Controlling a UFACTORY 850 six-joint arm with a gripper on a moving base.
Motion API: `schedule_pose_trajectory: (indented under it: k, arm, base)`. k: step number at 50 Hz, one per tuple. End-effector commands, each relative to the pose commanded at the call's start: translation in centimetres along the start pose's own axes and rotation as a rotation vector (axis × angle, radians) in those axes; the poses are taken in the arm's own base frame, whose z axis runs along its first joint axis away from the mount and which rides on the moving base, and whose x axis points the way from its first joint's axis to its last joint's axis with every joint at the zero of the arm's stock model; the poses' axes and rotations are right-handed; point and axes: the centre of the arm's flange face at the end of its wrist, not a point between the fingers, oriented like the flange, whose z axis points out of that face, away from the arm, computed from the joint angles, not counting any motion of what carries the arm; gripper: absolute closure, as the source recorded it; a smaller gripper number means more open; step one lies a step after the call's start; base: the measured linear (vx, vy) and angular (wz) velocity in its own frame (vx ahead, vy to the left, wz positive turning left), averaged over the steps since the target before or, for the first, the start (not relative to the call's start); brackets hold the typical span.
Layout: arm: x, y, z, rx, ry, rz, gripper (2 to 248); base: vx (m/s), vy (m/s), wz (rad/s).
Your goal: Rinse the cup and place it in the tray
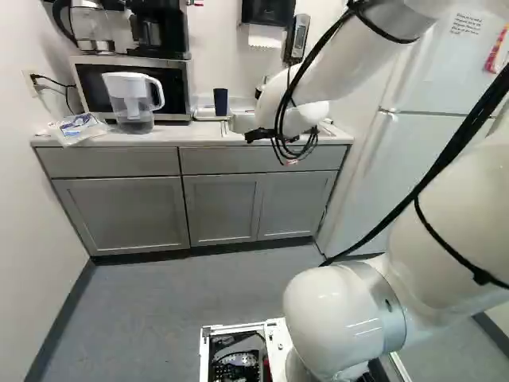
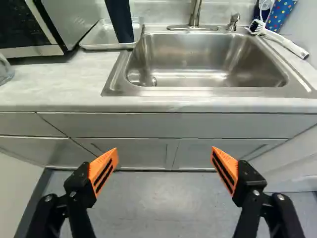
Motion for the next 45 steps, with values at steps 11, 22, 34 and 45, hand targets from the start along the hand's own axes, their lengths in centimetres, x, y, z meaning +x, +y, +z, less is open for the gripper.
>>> schedule_pose_trajectory:
  k: [11, 22, 34, 45]
  arm:
    - [-3.6, 0.5, -0.2, -0.012, 0.048, 0.004, 3]
    - [-6.7, 0.8, -0.6, -0.021, 0.091, 0.008, 3]
    - [-9.8, 1.1, -1.2, -0.027, 0.132, 0.011, 3]
    - [-12.2, 1.2, -1.8, -0.032, 0.165, 0.014, 3]
  base:
    - [0.000, 0.000, 0.000]
    - [0.000, 0.000, 0.000]
    - [0.000, 0.000, 0.000]
    - [0.000, 0.000, 0.000]
